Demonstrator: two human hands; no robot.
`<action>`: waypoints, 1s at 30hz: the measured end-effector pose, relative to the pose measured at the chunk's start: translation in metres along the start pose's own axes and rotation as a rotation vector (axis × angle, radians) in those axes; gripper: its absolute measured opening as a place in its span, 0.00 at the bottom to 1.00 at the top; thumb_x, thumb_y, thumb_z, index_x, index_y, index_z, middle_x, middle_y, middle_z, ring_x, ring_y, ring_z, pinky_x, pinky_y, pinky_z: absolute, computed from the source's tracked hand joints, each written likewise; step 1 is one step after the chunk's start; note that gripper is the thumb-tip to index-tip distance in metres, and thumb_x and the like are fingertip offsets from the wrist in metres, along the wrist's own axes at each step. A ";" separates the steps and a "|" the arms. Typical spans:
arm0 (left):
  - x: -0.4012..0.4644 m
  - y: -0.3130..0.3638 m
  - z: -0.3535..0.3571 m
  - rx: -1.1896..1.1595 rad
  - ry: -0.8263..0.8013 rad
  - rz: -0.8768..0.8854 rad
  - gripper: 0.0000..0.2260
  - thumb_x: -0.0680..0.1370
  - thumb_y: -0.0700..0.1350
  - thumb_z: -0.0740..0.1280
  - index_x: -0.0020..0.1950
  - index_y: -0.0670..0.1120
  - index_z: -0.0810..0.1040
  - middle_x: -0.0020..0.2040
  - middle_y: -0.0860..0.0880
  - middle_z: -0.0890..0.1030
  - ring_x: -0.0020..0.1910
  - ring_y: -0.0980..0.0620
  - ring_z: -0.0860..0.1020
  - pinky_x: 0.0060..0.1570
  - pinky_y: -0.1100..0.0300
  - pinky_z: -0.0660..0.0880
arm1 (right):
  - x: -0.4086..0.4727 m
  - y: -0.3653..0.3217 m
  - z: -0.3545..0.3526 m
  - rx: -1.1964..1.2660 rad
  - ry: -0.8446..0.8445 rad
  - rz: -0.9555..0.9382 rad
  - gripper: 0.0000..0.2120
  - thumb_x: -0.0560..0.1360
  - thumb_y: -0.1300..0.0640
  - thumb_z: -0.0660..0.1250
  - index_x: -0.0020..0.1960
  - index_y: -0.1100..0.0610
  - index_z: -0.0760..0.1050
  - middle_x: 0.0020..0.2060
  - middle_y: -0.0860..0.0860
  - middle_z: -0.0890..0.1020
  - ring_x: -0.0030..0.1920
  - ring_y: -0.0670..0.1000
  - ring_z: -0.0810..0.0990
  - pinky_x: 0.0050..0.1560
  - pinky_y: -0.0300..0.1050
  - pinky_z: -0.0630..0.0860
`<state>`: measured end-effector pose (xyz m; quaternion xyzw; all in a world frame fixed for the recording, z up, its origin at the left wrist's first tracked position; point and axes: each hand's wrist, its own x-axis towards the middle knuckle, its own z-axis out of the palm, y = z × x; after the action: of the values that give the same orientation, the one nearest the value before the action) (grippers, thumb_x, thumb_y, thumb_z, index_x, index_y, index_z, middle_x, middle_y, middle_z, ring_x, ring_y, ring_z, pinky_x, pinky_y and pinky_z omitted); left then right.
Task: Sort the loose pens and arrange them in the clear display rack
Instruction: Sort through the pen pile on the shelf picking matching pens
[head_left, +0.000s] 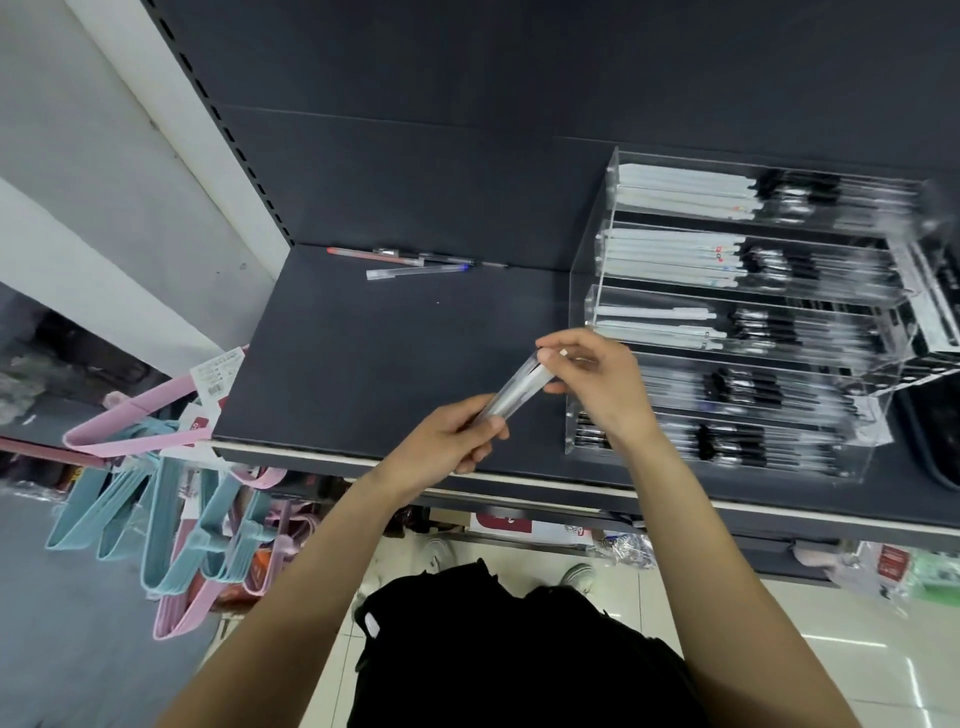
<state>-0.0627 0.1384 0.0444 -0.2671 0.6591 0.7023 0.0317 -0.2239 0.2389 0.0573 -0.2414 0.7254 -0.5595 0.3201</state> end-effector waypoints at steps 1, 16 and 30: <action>-0.001 0.000 0.004 -0.024 -0.002 0.008 0.11 0.82 0.42 0.58 0.64 0.49 0.74 0.41 0.54 0.76 0.32 0.60 0.69 0.29 0.68 0.66 | -0.001 0.001 -0.003 0.045 0.003 0.027 0.07 0.75 0.64 0.68 0.53 0.61 0.78 0.40 0.53 0.81 0.38 0.42 0.82 0.38 0.36 0.79; -0.004 0.007 0.020 -0.062 0.023 -0.050 0.15 0.80 0.43 0.63 0.66 0.53 0.74 0.50 0.50 0.84 0.34 0.59 0.75 0.30 0.68 0.69 | -0.008 -0.005 -0.068 -0.122 -0.121 0.040 0.05 0.75 0.63 0.68 0.50 0.57 0.80 0.41 0.54 0.81 0.40 0.47 0.79 0.47 0.40 0.78; 0.017 0.035 0.061 0.021 -0.132 -0.075 0.12 0.83 0.44 0.57 0.65 0.47 0.73 0.41 0.55 0.81 0.28 0.59 0.70 0.25 0.68 0.64 | -0.003 -0.002 -0.099 -0.317 -0.315 -0.092 0.13 0.80 0.60 0.61 0.63 0.53 0.74 0.51 0.49 0.82 0.50 0.48 0.80 0.58 0.49 0.76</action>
<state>-0.1111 0.1859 0.0681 -0.2443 0.6523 0.7099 0.1042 -0.2948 0.3059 0.0769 -0.4060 0.7335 -0.4079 0.3616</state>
